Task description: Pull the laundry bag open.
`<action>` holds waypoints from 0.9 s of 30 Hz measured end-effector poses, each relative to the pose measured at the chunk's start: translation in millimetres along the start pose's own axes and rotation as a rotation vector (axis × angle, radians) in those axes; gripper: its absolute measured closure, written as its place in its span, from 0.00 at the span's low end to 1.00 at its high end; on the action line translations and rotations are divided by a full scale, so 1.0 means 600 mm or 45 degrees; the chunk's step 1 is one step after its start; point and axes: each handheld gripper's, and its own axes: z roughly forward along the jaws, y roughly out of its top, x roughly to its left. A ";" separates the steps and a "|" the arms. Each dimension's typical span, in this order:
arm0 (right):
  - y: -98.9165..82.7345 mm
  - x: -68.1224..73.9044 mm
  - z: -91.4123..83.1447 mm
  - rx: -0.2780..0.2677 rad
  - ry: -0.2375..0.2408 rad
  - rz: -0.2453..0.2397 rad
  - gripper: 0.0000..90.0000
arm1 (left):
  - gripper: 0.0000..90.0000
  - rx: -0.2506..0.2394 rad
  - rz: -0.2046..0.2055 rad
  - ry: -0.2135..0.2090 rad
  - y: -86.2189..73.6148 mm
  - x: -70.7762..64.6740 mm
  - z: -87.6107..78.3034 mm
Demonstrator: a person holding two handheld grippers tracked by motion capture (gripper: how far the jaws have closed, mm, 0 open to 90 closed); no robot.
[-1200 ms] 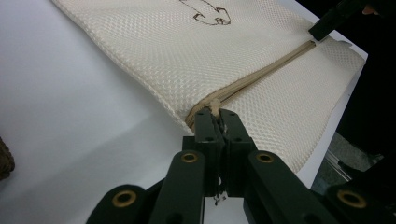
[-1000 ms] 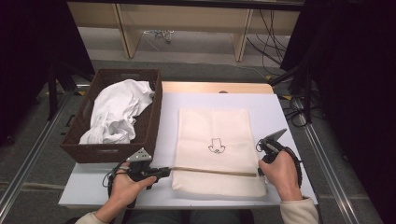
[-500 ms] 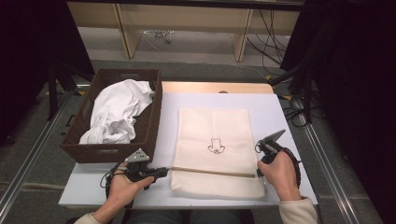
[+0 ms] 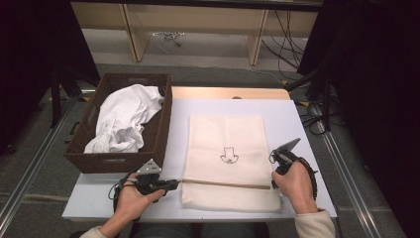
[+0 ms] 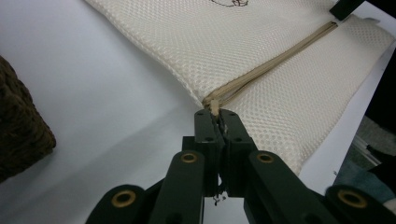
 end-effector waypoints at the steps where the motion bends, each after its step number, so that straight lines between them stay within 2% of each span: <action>1: 0.001 -0.002 0.002 -0.009 -0.014 -0.005 0.94 | 0.96 0.006 0.007 0.025 0.000 -0.001 0.001; 3: 0.001 -0.003 0.000 0.007 -0.003 -0.010 0.93 | 0.96 0.018 0.038 0.020 0.002 -0.003 0.001; 4: -0.001 0.000 -0.001 -0.007 -0.008 0.001 0.92 | 0.96 0.023 0.038 0.018 0.002 -0.004 0.002; 5: -0.001 0.001 -0.001 -0.013 -0.005 0.008 0.90 | 0.96 0.026 0.076 0.028 0.003 -0.004 0.002; 6: -0.002 0.000 -0.002 -0.020 -0.014 -0.005 0.87 | 0.96 0.019 0.059 0.038 0.002 -0.007 0.005; 7: -0.001 -0.002 -0.004 -0.027 -0.016 -0.012 0.84 | 0.96 0.040 0.101 0.045 0.002 -0.004 0.003; 8: -0.004 -0.001 -0.007 -0.058 -0.003 -0.023 0.79 | 0.96 0.039 0.103 0.044 0.002 -0.005 0.004; 9: -0.005 0.000 -0.010 -0.070 -0.009 -0.038 0.75 | 0.96 0.014 0.060 0.033 0.001 -0.009 0.007; 10: -0.005 0.001 -0.013 -0.104 -0.006 -0.042 0.72 | 0.96 0.019 0.083 0.042 0.002 -0.008 0.007; 11: -0.007 0.007 -0.019 -0.132 -0.005 -0.013 0.69 | 0.96 0.036 0.118 0.048 0.003 -0.007 0.006; 12: -0.010 0.008 -0.025 -0.161 -0.015 -0.041 0.67 | 0.96 0.047 0.117 0.025 0.004 -0.007 0.006; 13: -0.011 0.012 -0.030 -0.169 -0.015 -0.021 0.66 | 0.96 0.015 0.089 0.037 0.003 -0.011 0.010; 14: -0.012 0.010 -0.032 -0.209 -0.017 -0.087 0.64 | 0.96 0.039 0.131 0.055 0.004 -0.009 0.008; 15: -0.013 0.014 -0.034 -0.202 -0.024 -0.050 0.64 | 0.95 0.010 0.109 0.042 0.004 -0.013 0.011; 16: -0.013 0.016 -0.035 -0.223 -0.015 -0.057 0.63 | 0.95 0.038 0.141 0.058 0.006 -0.013 0.009; 17: -0.014 0.019 -0.037 -0.226 -0.018 -0.047 0.63 | 0.95 0.042 0.155 0.055 0.006 -0.014 0.009; 18: -0.014 0.018 -0.037 -0.234 -0.019 -0.073 0.63 | 0.94 0.043 0.162 0.063 0.006 -0.015 0.011; 19: -0.014 0.021 -0.038 -0.239 -0.017 -0.071 0.62 | 0.94 0.045 0.183 0.057 0.007 -0.016 0.013; 20: -0.015 0.025 -0.039 -0.233 -0.009 -0.048 0.62 | 0.93 0.054 0.195 0.033 0.008 -0.019 0.014; 21: -0.015 0.029 -0.039 -0.233 -0.014 -0.025 0.62 | 0.92 0.038 0.212 0.053 0.007 -0.023 0.018; 22: -0.014 0.024 -0.037 -0.246 -0.019 -0.081 0.62 | 0.90 0.035 0.233 0.048 0.006 -0.026 0.021; 23: -0.014 0.025 -0.038 -0.245 -0.009 -0.079 0.61 | 0.88 0.037 0.271 0.053 0.007 -0.031 0.024; 24: -0.014 0.025 -0.037 -0.247 -0.009 -0.090 0.61 | 0.85 0.032 0.288 0.047 0.006 -0.037 0.027; 25: -0.014 0.029 -0.038 -0.245 -0.004 -0.067 0.61 | 0.83 0.028 0.300 0.038 0.006 -0.040 0.028; 27: -0.014 0.032 -0.038 -0.248 -0.005 -0.061 0.60 | 0.80 0.030 0.333 0.012 0.007 -0.047 0.032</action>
